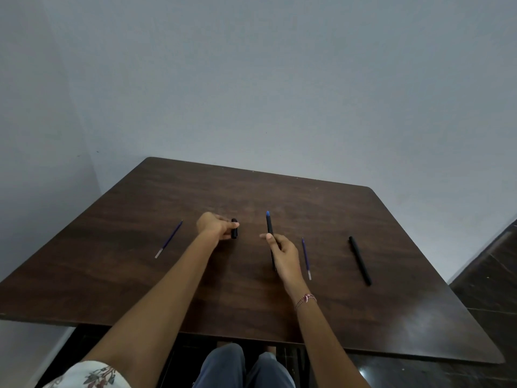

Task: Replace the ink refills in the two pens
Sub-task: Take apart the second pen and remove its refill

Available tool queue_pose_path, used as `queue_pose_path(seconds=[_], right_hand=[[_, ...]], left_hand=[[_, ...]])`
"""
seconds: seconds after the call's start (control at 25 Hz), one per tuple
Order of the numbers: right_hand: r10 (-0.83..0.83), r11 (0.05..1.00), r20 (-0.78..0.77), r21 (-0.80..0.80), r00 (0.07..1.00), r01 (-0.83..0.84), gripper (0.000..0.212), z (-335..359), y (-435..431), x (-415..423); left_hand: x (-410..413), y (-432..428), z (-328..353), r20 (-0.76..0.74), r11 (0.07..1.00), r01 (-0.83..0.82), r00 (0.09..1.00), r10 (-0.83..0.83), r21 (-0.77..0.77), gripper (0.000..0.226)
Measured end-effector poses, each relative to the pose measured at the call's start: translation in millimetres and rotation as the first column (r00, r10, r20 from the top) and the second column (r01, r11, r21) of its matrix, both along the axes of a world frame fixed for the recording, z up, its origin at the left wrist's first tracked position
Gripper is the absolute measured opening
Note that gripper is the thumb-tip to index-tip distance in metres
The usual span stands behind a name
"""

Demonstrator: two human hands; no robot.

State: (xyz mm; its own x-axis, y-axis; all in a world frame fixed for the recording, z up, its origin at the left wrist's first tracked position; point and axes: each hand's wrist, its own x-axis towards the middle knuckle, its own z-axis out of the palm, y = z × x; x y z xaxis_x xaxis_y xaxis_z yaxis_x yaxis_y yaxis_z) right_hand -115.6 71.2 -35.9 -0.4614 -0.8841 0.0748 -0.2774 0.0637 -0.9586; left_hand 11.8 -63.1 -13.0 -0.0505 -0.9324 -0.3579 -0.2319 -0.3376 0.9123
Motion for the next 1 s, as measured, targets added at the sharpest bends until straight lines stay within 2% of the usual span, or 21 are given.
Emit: queue_pose_path(seconds=[0.2,0.32,0.4,0.44,0.48,0.52,0.56,0.6,0.64,0.72,0.8,1.0], right_hand=[[-0.05,0.996,-0.024,-0.071,0.998,0.048,0.022,-19.2,-1.0,-6.1],[-0.05,0.995,0.021,-0.081,0.999,0.052,0.016,-23.5,-0.3,-7.7],[-0.033,0.995,0.047,-0.097,0.998,0.037,0.013,-23.4,-1.6,-10.1],[-0.021,0.994,0.048,-0.104,0.999,0.025,0.014,-23.4,-1.9,-10.7],[-0.006,0.994,0.044,-0.105,0.999,0.01,0.017,-23.6,-2.3,-11.0],[0.007,0.995,0.033,-0.1,0.999,-0.003,0.021,-24.4,-2.5,-10.9],[0.016,0.996,0.017,-0.09,1.0,-0.014,0.025,-25.4,-2.6,-10.4],[0.021,0.996,0.0,-0.084,1.0,-0.021,0.026,-26.0,-3.5,-10.4],[0.024,0.996,-0.019,-0.085,1.0,-0.025,0.025,-26.9,-4.2,-11.1],[0.026,0.996,-0.068,-0.087,0.997,-0.032,0.025,-28.8,-5.5,-11.7],[0.034,0.997,-0.133,-0.059,0.991,-0.043,0.025,-29.5,-4.6,-11.9],[0.11,0.994,-0.393,0.017,0.913,-0.112,0.026,-33.4,-5.1,-6.5]], left_hand=[[3.4,-7.8,-14.6,0.267,0.993,0.054,0.963,-0.024,-0.104,0.023],[3.5,-12.9,-14.4,0.3,0.987,0.097,0.952,-0.056,-0.126,0.022],[2.0,-11.0,-12.8,0.297,0.971,0.071,0.955,0.001,-0.23,0.015],[-0.2,-8.3,-12.0,0.242,0.949,0.035,0.969,0.044,-0.313,0.011],[-4.3,-4.2,-11.0,0.124,0.93,-0.004,0.991,0.054,-0.367,0.01],[-9.8,1.6,-10.4,-0.046,0.929,-0.026,0.999,0.01,-0.369,0.013],[-16.4,8.6,-10.4,-0.238,0.944,-0.012,0.969,-0.071,-0.33,0.017],[-23.5,16.1,-11.4,-0.43,0.962,0.039,0.889,-0.156,-0.269,0.02],[-30.0,23.4,-12.9,-0.6,0.973,0.113,0.771,-0.214,-0.202,0.023],[-35.5,34.9,-19.3,-0.803,0.959,0.259,0.542,-0.246,-0.119,0.026],[-34.0,39.9,-28.4,-0.847,0.939,0.317,0.456,-0.272,-0.131,0.028],[-25.5,36.5,-44.0,-0.805,0.953,0.274,0.532,-0.262,-0.129,0.022]])
